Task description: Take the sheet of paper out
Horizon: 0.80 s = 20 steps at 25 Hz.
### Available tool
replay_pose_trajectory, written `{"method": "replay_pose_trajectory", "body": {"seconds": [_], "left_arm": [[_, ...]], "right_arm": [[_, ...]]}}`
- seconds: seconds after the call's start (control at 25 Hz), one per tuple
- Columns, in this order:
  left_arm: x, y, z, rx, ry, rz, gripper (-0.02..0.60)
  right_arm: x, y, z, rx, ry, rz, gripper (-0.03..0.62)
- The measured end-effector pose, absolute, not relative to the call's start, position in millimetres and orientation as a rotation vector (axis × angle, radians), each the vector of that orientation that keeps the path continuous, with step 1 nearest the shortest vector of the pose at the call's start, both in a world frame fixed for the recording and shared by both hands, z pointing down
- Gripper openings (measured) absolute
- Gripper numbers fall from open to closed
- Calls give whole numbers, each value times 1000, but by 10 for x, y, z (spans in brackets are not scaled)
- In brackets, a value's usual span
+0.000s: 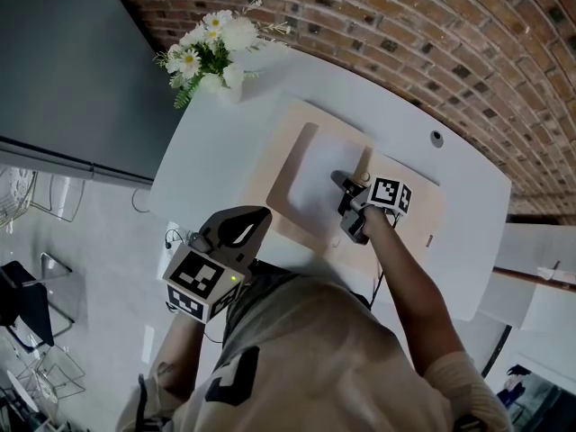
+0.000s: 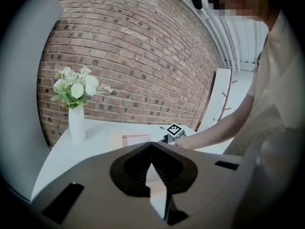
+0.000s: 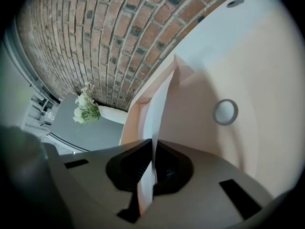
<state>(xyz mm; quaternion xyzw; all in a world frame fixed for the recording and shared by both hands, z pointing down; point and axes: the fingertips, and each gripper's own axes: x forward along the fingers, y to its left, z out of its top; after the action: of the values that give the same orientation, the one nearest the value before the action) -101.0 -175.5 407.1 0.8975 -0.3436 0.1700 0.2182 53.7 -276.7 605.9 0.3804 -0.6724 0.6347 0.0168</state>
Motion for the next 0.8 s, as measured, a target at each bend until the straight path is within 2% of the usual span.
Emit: {"method": "replay_pose_trajectory", "body": {"seconds": [0.8], "left_arm": [[-1045, -1657, 4020, 2552, -881, 442, 14]], "right_arm": [[904, -2471, 5925, 1323, -2081, 1822, 25]]}}
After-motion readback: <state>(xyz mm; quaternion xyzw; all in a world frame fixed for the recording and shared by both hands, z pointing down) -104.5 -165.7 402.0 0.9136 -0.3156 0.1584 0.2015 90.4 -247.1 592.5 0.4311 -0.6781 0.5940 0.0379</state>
